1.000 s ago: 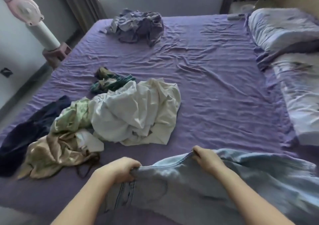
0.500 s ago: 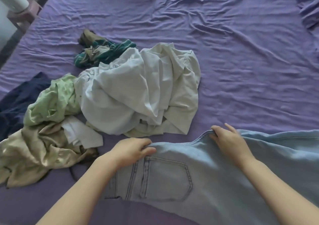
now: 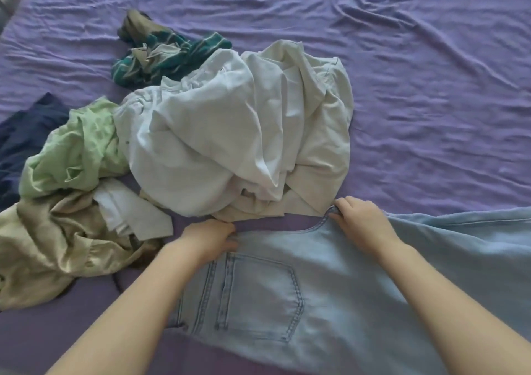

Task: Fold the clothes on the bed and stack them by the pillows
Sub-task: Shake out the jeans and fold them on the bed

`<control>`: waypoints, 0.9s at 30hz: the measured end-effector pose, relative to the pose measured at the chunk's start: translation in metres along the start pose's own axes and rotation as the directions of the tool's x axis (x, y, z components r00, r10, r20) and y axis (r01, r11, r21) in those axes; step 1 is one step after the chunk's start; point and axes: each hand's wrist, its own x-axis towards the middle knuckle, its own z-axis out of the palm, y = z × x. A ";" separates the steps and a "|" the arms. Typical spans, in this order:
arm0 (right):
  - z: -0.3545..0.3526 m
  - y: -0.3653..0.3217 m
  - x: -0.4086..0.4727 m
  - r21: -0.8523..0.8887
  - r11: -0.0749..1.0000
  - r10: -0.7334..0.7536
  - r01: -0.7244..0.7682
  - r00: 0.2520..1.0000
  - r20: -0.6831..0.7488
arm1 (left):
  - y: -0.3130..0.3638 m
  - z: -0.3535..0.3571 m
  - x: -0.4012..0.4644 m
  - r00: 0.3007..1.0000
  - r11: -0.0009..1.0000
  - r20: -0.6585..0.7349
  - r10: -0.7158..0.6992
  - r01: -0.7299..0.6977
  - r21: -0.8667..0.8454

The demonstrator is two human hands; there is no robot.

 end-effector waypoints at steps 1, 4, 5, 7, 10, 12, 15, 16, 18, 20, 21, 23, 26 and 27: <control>0.005 -0.003 0.004 0.014 1.000 0.022 -0.022 0.999 -0.046 | 0.004 0.012 0.000 0.972 0.990 -0.234 0.008 0.026 0.142; 0.017 -0.010 0.000 0.096 0.994 0.081 -0.053 0.946 -0.315 | 0.032 0.045 -0.010 0.737 0.998 -0.675 0.043 -0.005 0.059; 0.021 -0.013 -0.005 0.111 0.992 0.092 -0.055 0.925 -0.367 | 0.049 0.058 -0.014 0.697 0.997 -0.716 0.037 -0.076 -0.022; 0.023 -0.015 -0.010 0.105 0.993 0.100 -0.058 0.885 -0.454 | 0.081 0.082 -0.023 0.672 0.982 -0.737 0.078 -0.180 -0.060; 0.020 -0.008 -0.001 0.034 0.997 0.071 -0.062 0.841 -0.536 | 0.099 0.109 -0.022 0.765 0.977 -0.628 0.144 -0.209 -0.030; 0.018 -0.002 0.014 -0.029 0.997 0.039 -0.065 0.842 -0.538 | 0.089 0.121 -0.008 0.805 0.982 -0.570 0.166 -0.185 0.026; 0.020 -0.005 0.031 -0.006 0.996 0.068 -0.085 0.839 -0.540 | 0.076 0.126 0.007 0.836 0.981 -0.514 0.192 -0.178 0.076; 0.022 -0.008 0.030 0.053 0.993 0.120 -0.109 0.833 -0.541 | 0.076 0.126 0.010 0.832 0.982 -0.523 0.187 -0.173 0.076; 0.030 -0.019 0.011 0.146 0.983 0.170 -0.107 0.822 -0.543 | 0.082 0.124 0.009 0.821 0.984 -0.544 0.174 -0.167 0.064; 0.042 -0.030 -0.023 0.155 0.987 0.121 -0.042 0.829 -0.547 | 0.092 0.119 0.011 0.800 0.980 -0.569 0.193 -0.190 0.066; 0.050 -0.033 -0.039 0.139 0.990 0.082 -0.010 0.849 -0.522 | 0.097 0.115 0.013 0.801 0.977 -0.562 0.206 -0.203 0.069; 0.064 -0.033 -0.061 0.094 0.996 0.027 0.012 0.914 -0.405 | 0.103 0.111 0.020 0.814 0.978 -0.544 0.203 -0.195 0.074; 0.081 -0.020 -0.060 0.016 1.000 0.017 -0.014 0.969 -0.246 | 0.103 0.116 0.032 0.834 0.982 -0.519 0.185 -0.172 0.074; 0.083 -0.018 -0.056 -0.004 1.000 0.010 -0.011 0.976 -0.216 | 0.103 0.118 0.035 0.840 0.983 -0.512 0.180 -0.167 0.072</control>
